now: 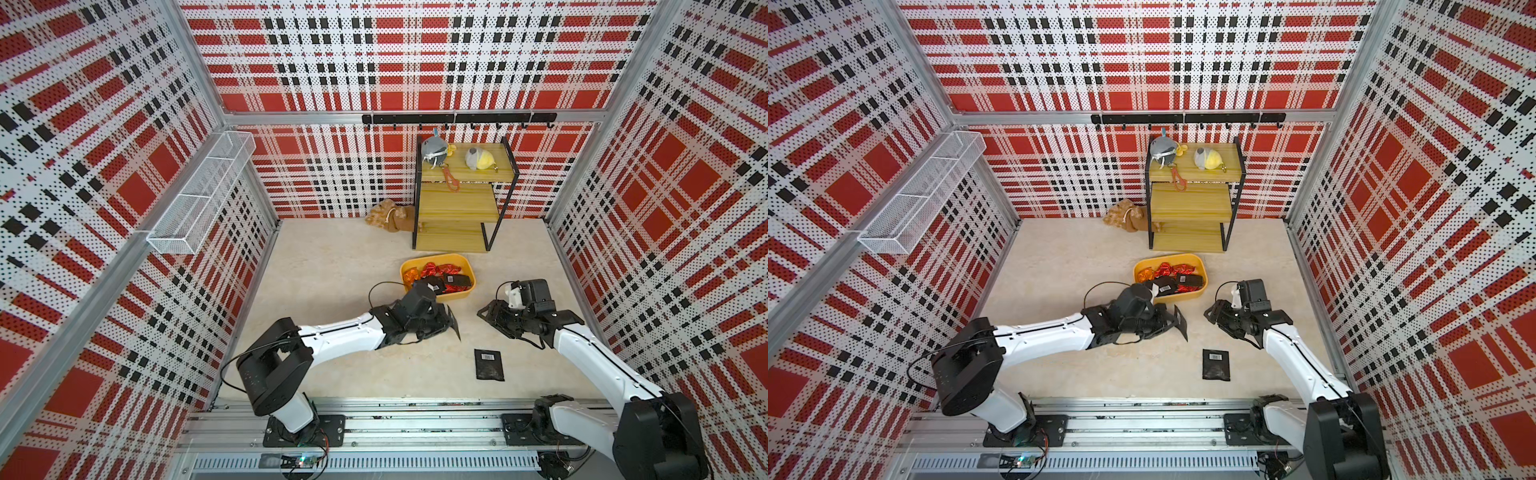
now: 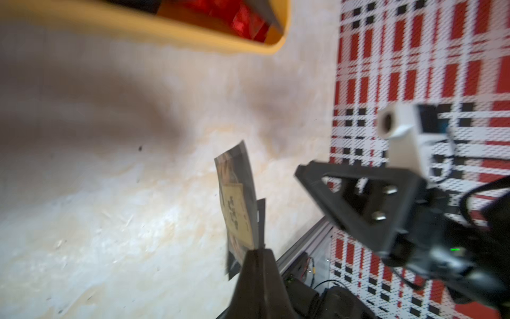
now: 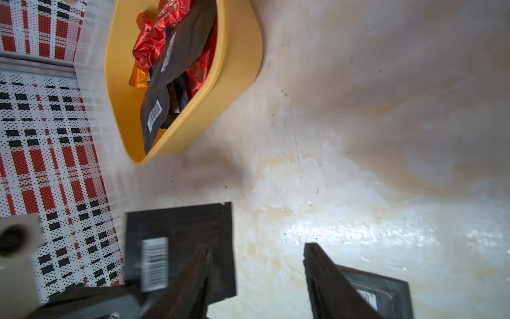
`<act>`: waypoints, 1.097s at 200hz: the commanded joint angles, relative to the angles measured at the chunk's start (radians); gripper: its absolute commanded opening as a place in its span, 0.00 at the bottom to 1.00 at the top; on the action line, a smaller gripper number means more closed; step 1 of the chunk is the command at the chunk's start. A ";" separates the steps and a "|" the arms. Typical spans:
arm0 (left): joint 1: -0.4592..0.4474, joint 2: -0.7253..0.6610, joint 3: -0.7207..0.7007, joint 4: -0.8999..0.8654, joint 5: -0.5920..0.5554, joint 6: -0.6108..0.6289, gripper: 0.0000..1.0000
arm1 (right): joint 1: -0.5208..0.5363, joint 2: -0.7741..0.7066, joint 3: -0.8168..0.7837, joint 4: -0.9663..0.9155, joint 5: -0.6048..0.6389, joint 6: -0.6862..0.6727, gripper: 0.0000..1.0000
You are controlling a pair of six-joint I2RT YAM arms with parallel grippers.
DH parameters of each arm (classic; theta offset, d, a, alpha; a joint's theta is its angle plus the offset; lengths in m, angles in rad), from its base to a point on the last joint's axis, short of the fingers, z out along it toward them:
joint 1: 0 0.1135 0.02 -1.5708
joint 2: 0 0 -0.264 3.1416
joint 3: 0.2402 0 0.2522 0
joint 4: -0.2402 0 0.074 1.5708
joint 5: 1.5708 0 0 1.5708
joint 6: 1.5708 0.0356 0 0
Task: Put the tea bags into the storage box
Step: Place the tea bag in the storage box.
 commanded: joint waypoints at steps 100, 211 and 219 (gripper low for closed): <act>0.343 0.126 0.171 -0.076 0.201 0.231 0.00 | -0.008 -0.412 -0.240 -0.304 0.084 0.170 0.62; 0.342 0.205 0.201 -0.040 0.228 0.226 0.54 | -0.008 -0.433 -0.281 -0.469 0.072 0.230 0.68; 0.343 0.206 0.203 -0.038 0.230 0.227 0.54 | -0.008 -0.414 -0.288 -0.453 0.066 0.226 0.68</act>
